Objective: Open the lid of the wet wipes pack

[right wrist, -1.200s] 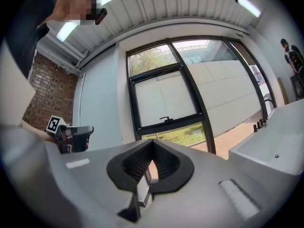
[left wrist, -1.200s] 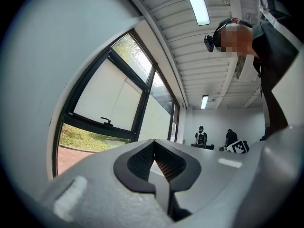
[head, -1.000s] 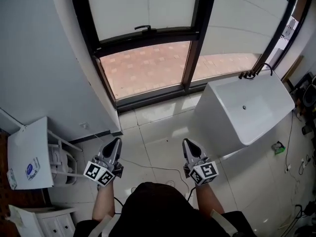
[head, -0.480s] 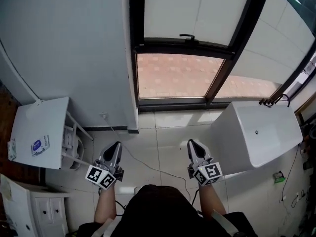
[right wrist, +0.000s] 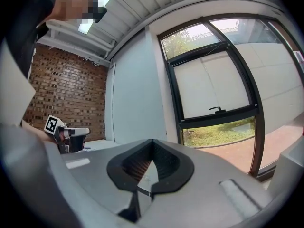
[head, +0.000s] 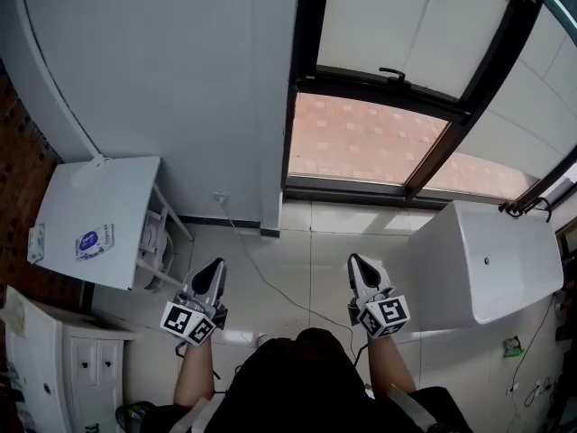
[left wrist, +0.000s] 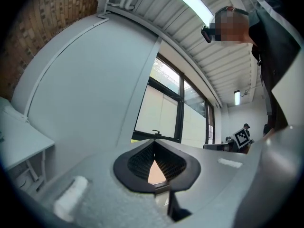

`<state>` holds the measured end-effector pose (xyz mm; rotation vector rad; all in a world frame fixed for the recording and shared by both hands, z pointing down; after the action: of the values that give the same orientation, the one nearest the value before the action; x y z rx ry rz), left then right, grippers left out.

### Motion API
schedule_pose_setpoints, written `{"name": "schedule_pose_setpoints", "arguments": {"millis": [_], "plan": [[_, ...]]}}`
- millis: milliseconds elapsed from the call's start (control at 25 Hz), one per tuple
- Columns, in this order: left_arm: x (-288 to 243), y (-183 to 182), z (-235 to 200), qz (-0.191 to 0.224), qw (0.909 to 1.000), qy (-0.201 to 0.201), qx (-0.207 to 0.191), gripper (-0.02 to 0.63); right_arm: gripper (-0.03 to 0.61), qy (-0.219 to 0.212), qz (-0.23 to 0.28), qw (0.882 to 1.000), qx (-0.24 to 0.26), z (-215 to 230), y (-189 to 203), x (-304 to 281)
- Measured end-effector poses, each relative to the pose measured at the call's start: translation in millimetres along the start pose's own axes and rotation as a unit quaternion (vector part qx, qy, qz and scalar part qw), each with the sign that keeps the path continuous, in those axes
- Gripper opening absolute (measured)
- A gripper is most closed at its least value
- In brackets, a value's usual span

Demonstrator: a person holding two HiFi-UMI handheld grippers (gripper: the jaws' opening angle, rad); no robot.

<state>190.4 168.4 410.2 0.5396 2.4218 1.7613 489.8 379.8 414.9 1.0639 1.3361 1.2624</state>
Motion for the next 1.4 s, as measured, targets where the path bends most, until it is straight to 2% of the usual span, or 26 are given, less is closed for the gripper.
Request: {"name": "schedule_pose_setpoints", "arguments": {"millis": [200,480,640,760,840,1080,1240,1400], "plan": [[5,-4,-20,0.018,0.9991,-0.039,-0.002,0.002,0.006,-0.028,-0.001,1.0,0.006,10,0,-39],[-1,-32,-40,0.052,0.995,-0.081,-0.023,0.002,0.006,-0.076,0.019,0.997,0.005,17,-12,-102],[8,-31,-54,0.048,0.9904,-0.126,-0.031,0.002,0.006,-0.108,0.018,0.994,-0.005,14,-5,-133],[18,-26,-65,0.035,0.9848,-0.165,-0.039,0.002,0.006,-0.119,-0.002,0.993,0.007,13,2,-153],[26,-26,-69,0.029,0.98,-0.192,-0.042,0.002,0.006,-0.127,-0.012,0.992,0.008,14,6,-166],[60,-29,-76,0.058,0.9612,-0.267,-0.041,0.002,0.006,-0.185,-0.014,0.983,0.01,1,4,-206],[82,-29,-62,0.067,0.9485,-0.307,-0.043,0.002,0.006,-0.24,-0.018,0.971,0.01,-21,5,-233],[113,-19,-43,0.073,0.9289,-0.361,-0.034,0.002,0.006,-0.3,-0.024,0.954,0.008,-50,13,-255]]}}
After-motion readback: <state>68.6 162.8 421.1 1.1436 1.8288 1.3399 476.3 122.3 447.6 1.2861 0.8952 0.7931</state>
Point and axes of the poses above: the fingertips, and each gripper's own axes: x backward along the fingers, z to its right, y out of its underside, the point moved 6 cm from there along x, backward along the fingers, and after that the axes turned 5 degrees about x, right-handed, at the moved point
